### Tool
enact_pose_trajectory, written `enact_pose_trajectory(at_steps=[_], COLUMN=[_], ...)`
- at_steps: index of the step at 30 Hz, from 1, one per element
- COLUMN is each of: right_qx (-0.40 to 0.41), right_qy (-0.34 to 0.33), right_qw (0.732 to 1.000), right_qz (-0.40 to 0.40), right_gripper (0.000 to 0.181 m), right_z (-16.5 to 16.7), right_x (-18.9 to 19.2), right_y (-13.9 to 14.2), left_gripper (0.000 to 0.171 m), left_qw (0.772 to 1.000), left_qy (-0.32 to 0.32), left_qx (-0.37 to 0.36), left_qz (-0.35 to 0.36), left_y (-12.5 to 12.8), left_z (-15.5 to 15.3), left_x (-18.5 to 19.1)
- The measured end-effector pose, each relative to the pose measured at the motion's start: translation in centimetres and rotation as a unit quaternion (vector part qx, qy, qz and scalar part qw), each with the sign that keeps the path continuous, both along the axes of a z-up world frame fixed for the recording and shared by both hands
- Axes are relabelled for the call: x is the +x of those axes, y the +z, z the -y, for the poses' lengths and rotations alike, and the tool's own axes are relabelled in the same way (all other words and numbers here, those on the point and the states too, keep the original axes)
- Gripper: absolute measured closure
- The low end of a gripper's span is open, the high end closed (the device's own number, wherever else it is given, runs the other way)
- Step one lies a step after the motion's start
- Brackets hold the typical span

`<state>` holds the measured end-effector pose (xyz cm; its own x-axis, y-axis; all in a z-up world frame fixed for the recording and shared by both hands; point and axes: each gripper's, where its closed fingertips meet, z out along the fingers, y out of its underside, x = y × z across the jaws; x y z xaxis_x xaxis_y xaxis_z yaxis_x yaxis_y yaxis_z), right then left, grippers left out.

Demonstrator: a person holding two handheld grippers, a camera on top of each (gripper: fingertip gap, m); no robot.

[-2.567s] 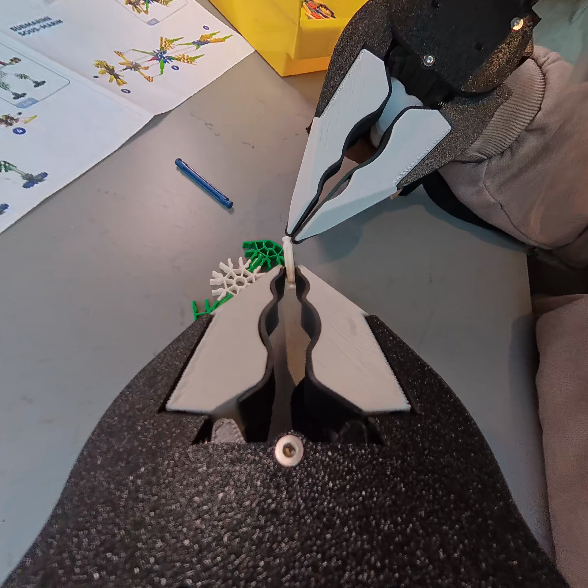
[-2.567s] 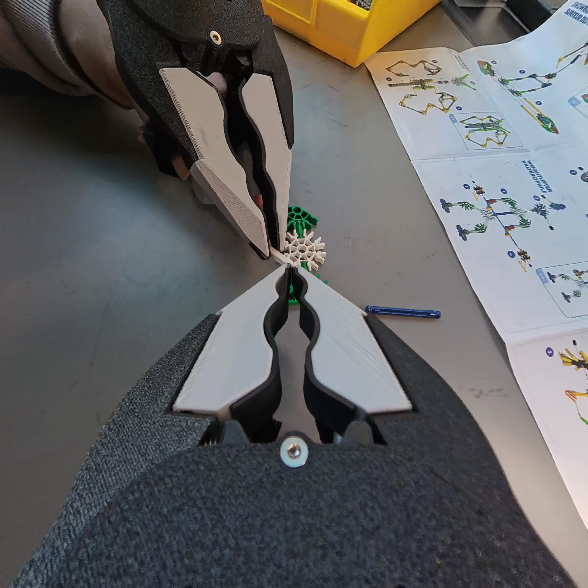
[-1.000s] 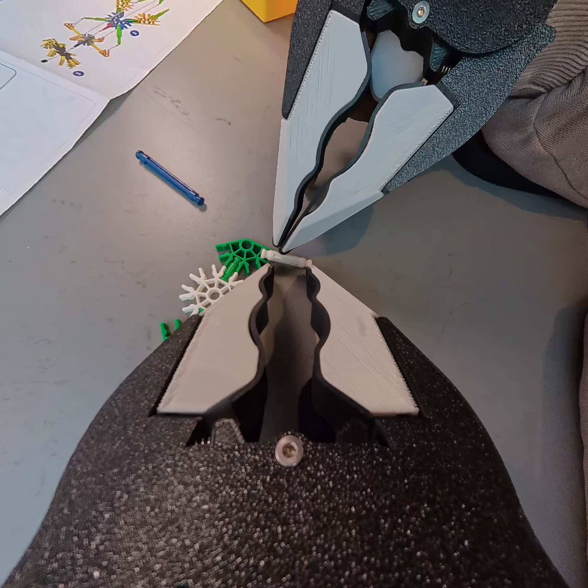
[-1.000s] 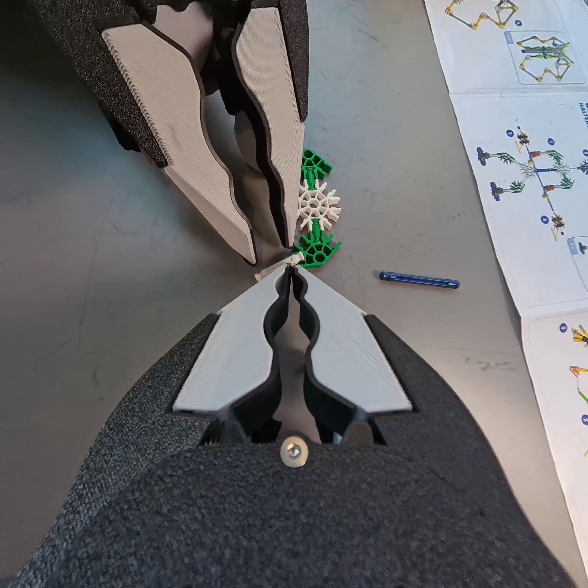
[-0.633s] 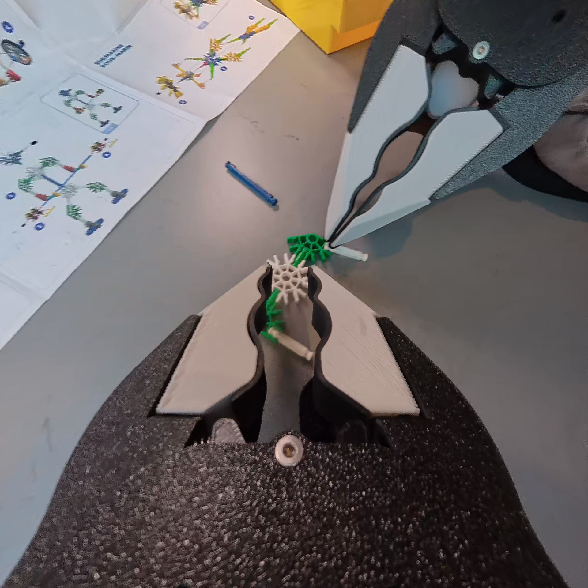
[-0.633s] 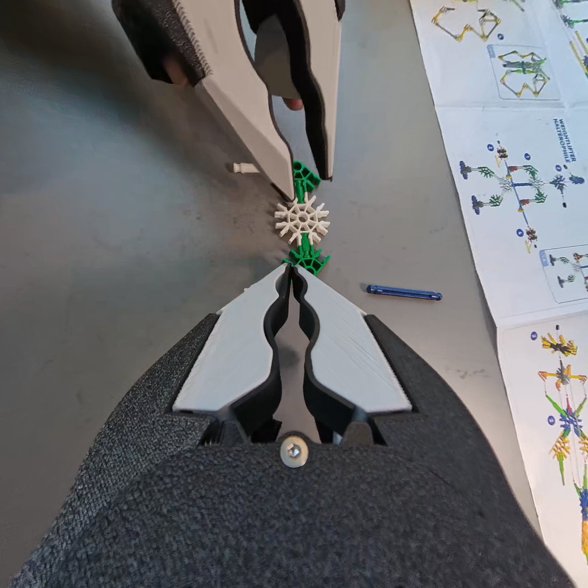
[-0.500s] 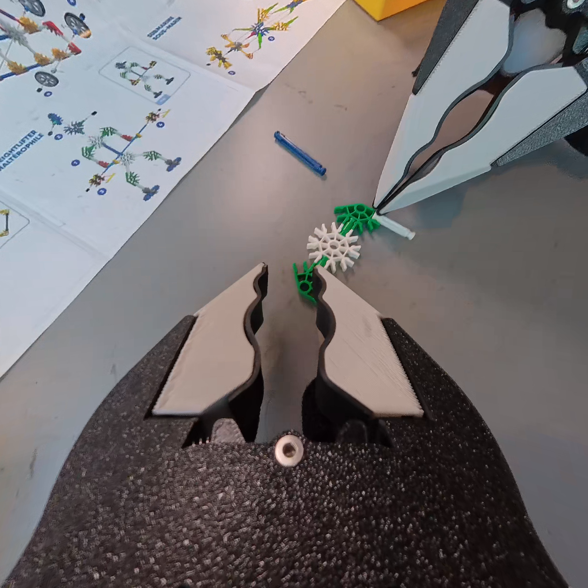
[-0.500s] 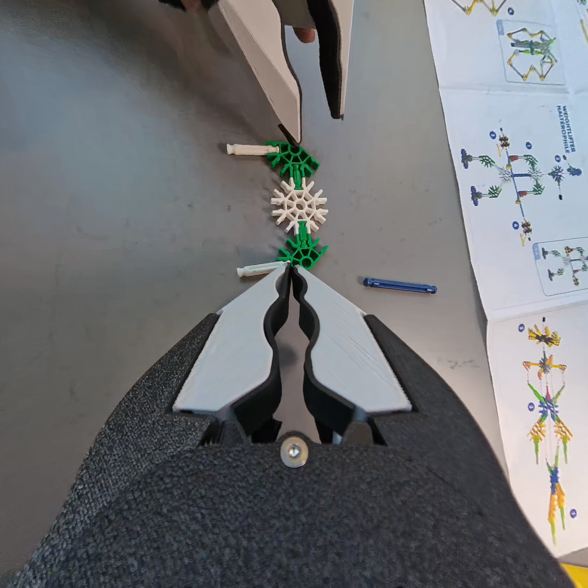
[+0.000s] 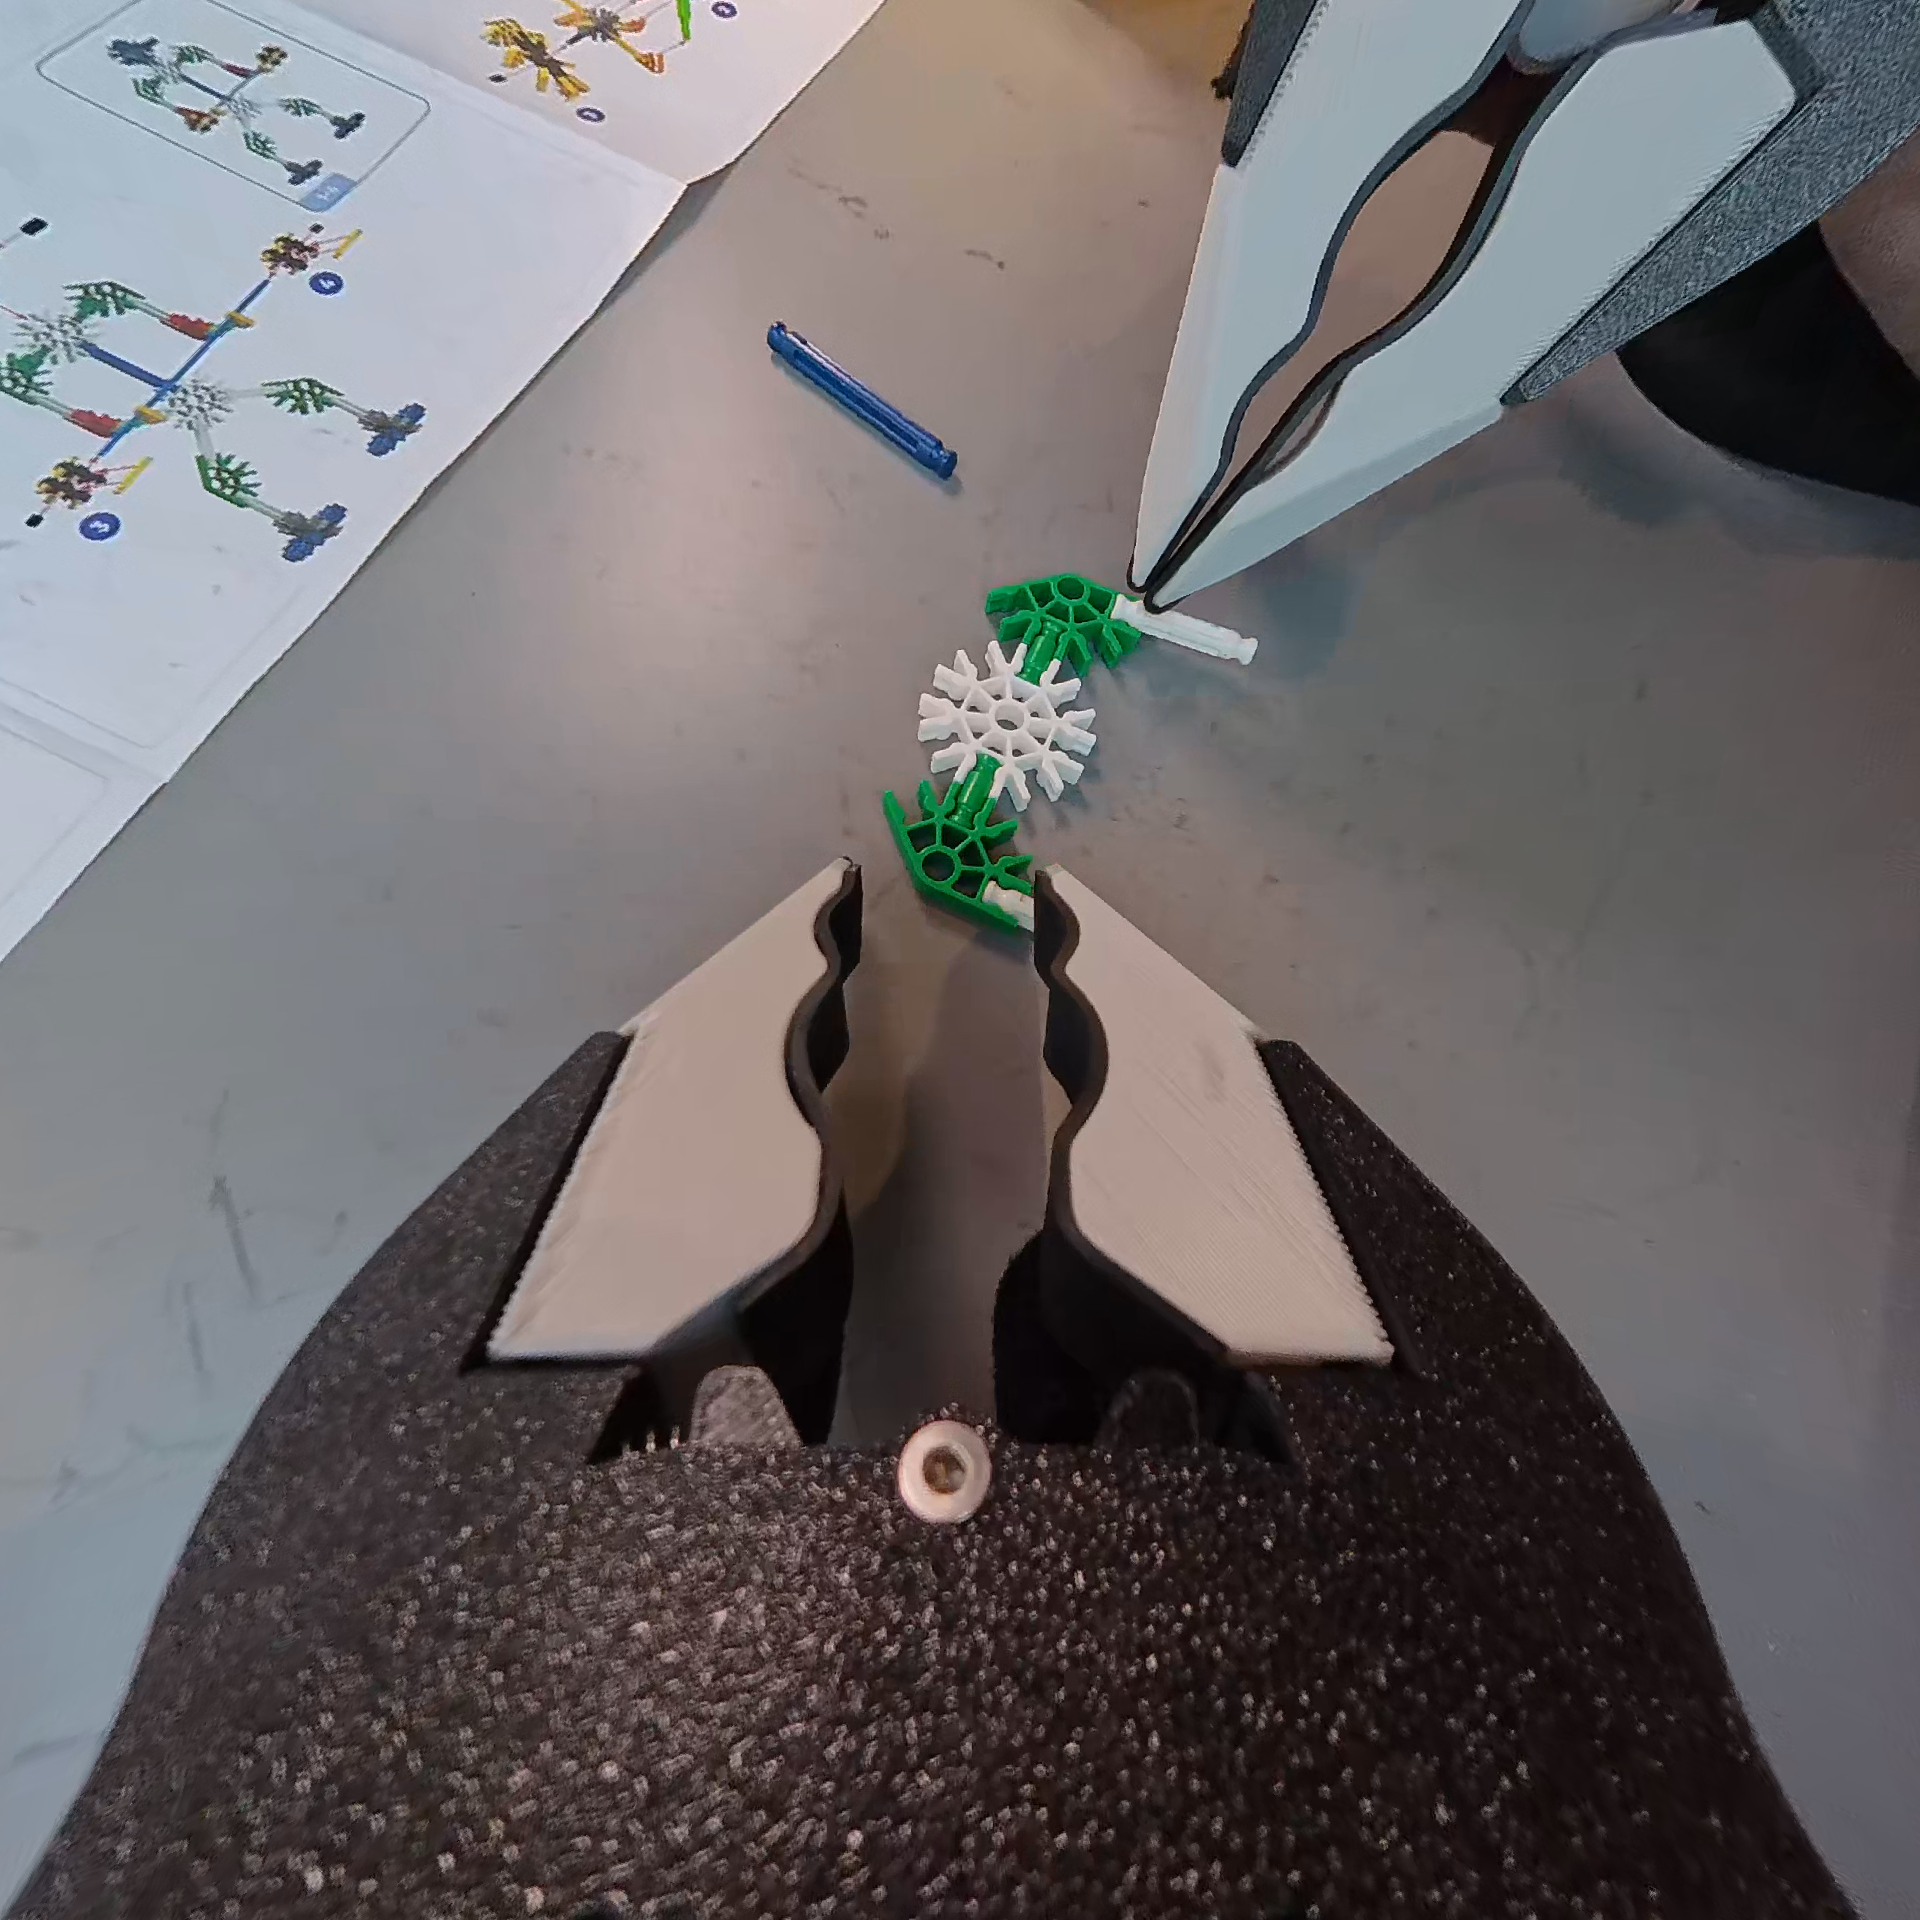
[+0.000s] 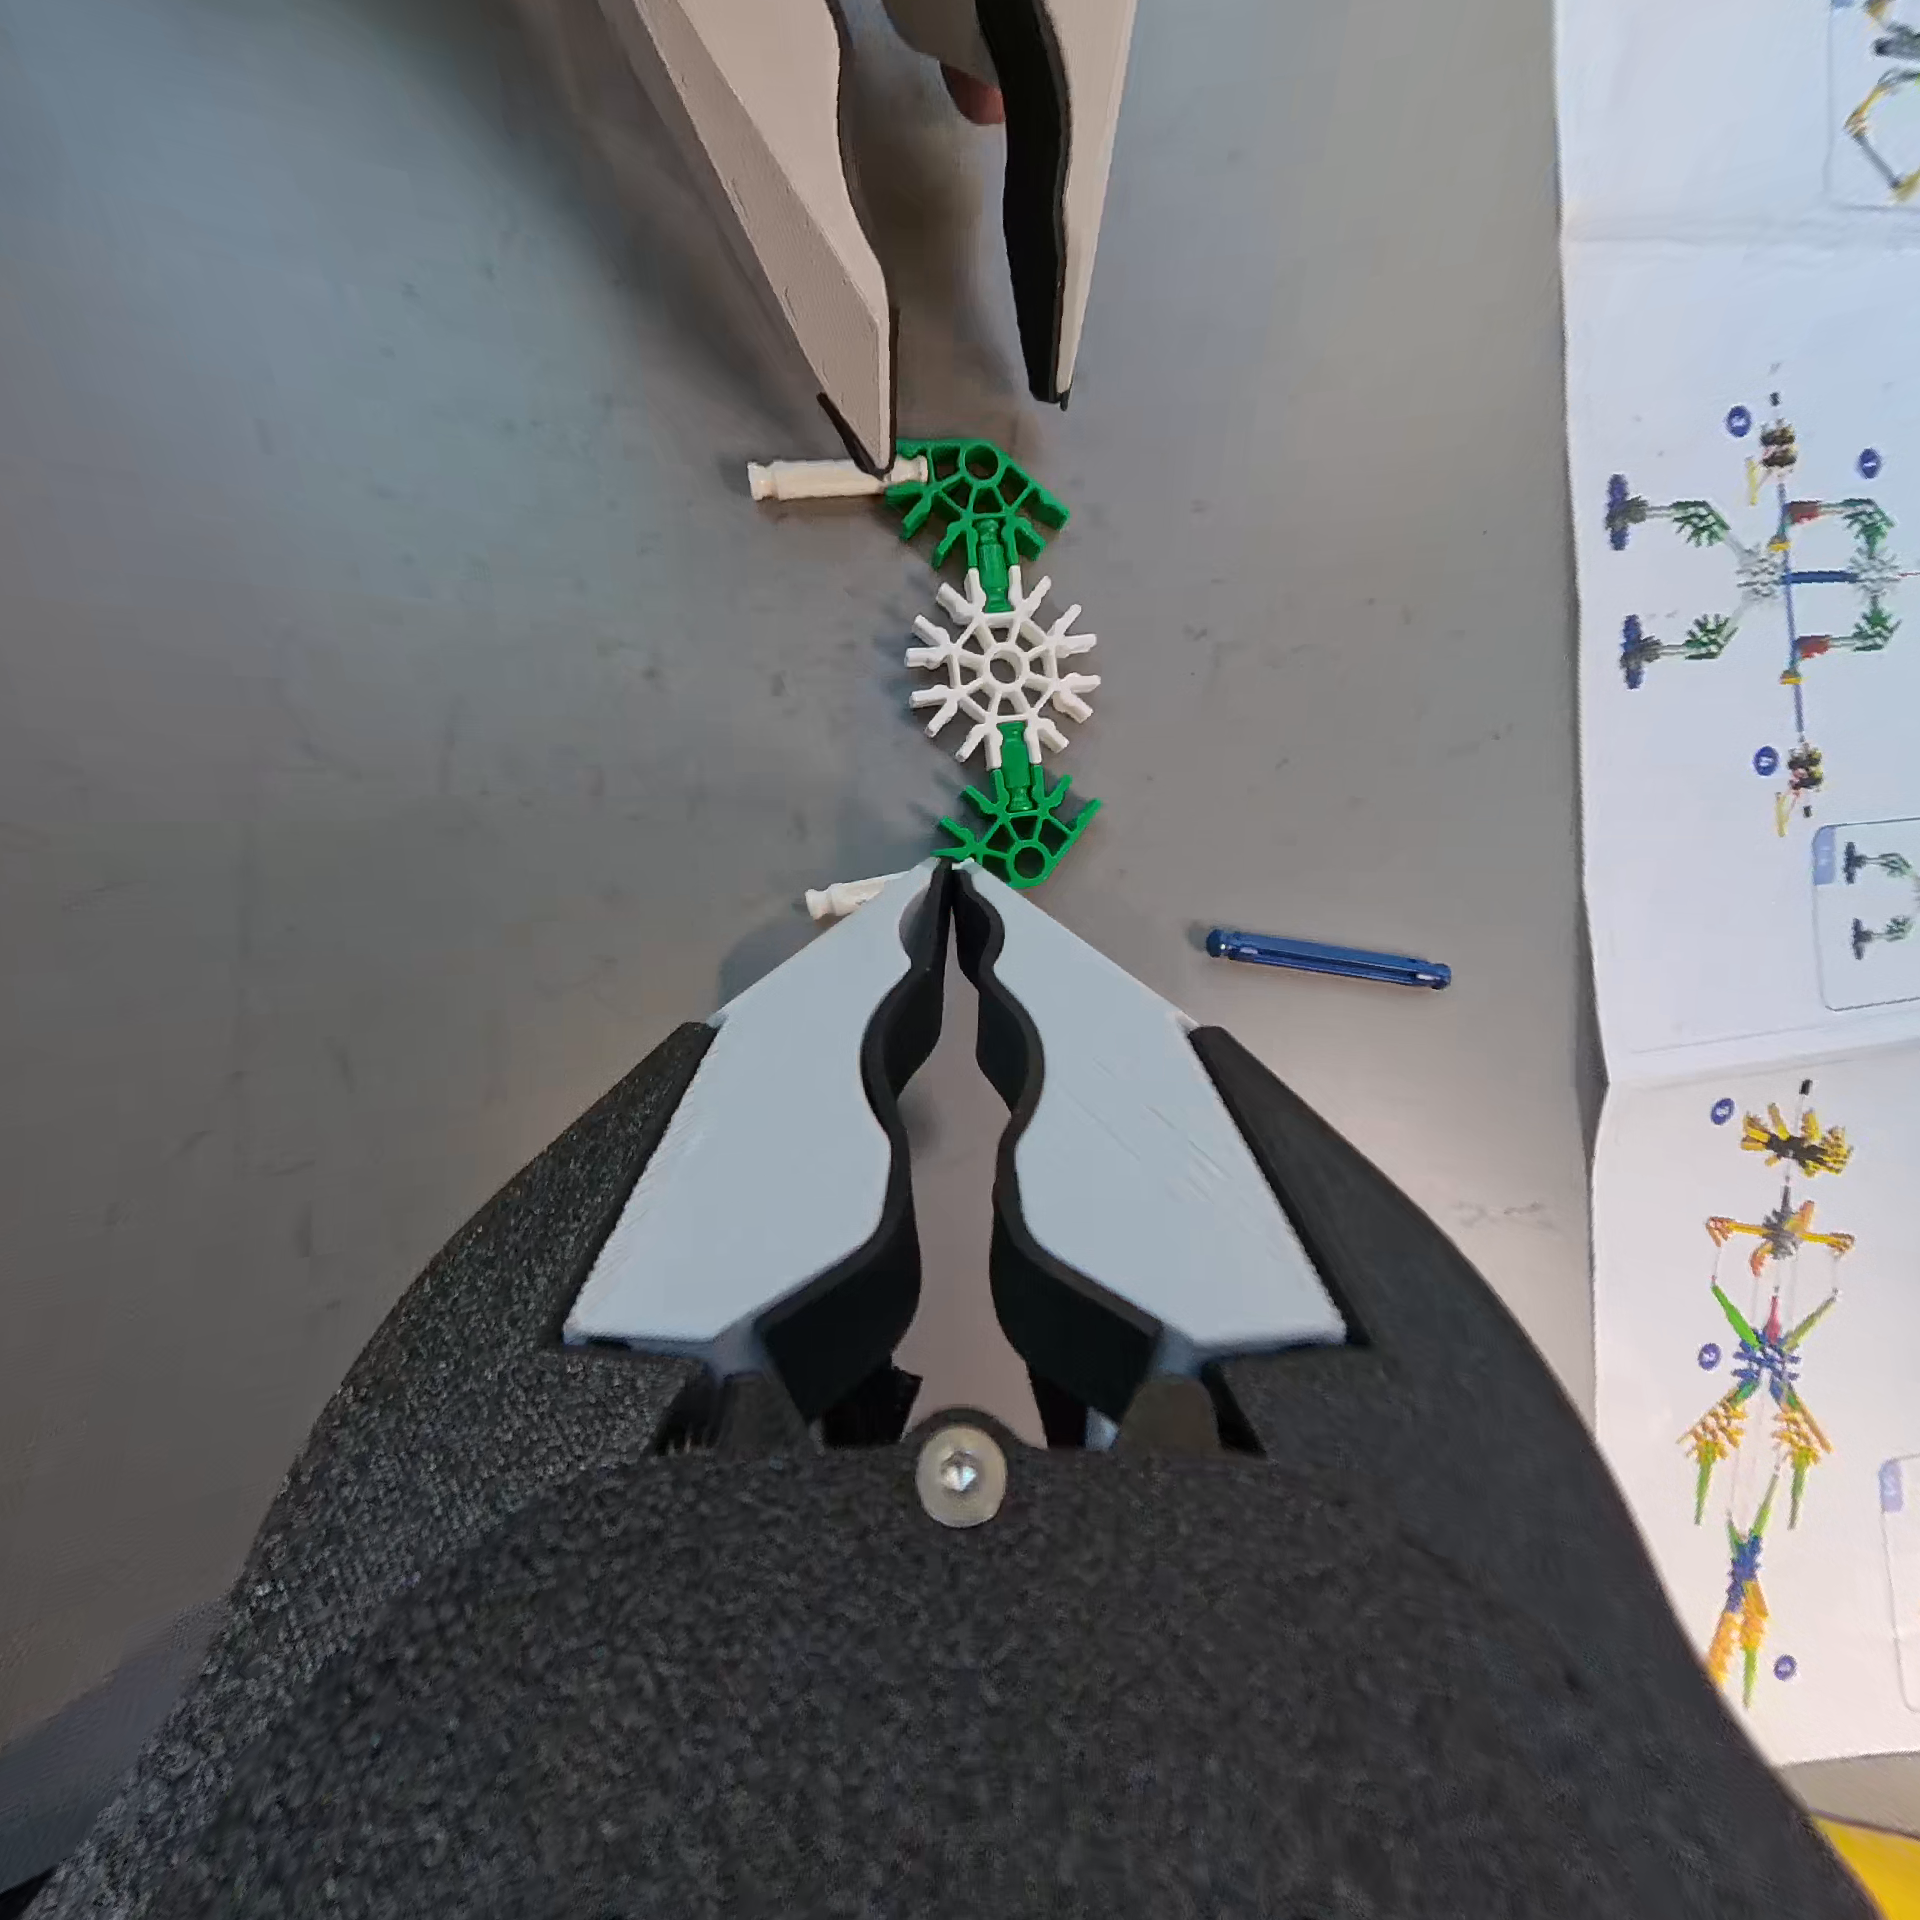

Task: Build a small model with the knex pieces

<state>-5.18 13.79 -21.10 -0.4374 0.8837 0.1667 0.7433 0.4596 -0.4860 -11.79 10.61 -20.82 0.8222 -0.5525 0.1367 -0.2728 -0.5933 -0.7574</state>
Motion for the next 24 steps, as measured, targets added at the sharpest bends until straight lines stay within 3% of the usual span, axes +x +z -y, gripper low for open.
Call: enact_pose_trajectory(at_steps=[8,18,24], right_qx=[-0.015,0.018,-0.019], right_qy=[-0.006,0.057,0.05], right_qw=[0.998,0.982,0.987], right_qz=[0.055,0.182,0.15], right_gripper=[0.181,0.181,0.181], right_z=[0.09,0.59,0.32], right_x=[-0.04,-0.4,-0.4], right_y=[-0.32,-0.47,-0.35], left_gripper=[0.15,0.149,0.149], left_qw=[1.0,1.0,1.0], left_qy=[-0.007,0.002,-0.002], left_qx=[-0.015,-0.007,-0.005], left_qz=[0.001,-0.01,-0.01], left_y=[-0.68,-0.79,-0.78], left_z=[0.32,0.13,0.17], left_x=[0.49,0.19,0.18])
